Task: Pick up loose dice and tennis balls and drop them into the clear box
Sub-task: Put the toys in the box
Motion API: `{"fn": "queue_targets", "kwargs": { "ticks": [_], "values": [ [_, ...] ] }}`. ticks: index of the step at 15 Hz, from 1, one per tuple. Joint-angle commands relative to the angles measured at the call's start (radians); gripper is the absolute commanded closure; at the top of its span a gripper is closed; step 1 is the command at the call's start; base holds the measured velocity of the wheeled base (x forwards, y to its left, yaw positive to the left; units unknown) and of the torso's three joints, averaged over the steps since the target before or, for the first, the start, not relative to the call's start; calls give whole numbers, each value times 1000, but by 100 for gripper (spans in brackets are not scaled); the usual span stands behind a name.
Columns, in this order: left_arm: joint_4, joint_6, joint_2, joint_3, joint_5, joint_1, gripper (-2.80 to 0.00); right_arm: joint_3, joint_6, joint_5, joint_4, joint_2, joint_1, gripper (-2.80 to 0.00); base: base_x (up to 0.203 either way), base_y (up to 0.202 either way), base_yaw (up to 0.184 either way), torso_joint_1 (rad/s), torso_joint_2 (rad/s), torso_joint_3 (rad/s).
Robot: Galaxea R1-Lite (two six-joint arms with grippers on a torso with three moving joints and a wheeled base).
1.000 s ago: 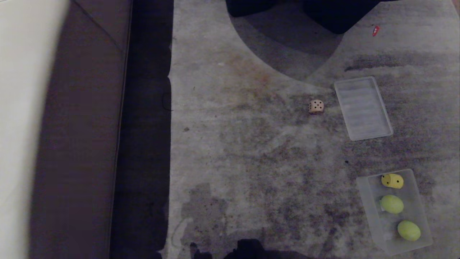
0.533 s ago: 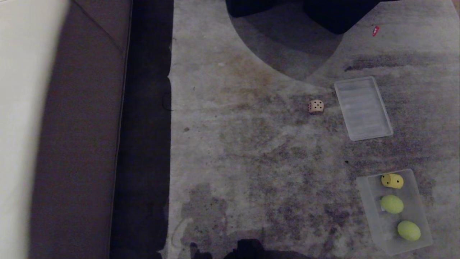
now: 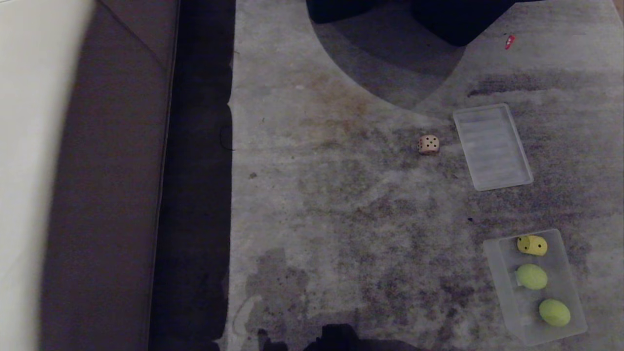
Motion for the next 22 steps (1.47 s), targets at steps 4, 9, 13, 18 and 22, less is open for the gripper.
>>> {"fn": "queue_targets", "kwargs": {
  "ticks": [4,9,13,18,22],
  "values": [
    [1,2,1,0,1,1,0,1,20,-4,2,3,0,0,0,0,0,0,0,0],
    [0,2,1,0,-1,0,0,1,20,-4,2,3,0,0,0,0,0,0,0,0],
    [0,-6,1,0,2,1,0,1,20,-4,3,3,0,0,0,0,0,0,0,0],
    [0,-7,1,0,1,-1,0,1,20,-4,4,3,0,0,0,0,0,2,2,66],
    [0,-9,1,1,2,0,0,1,20,-4,2,3,0,0,0,0,0,4,2,201]
  ]
}}
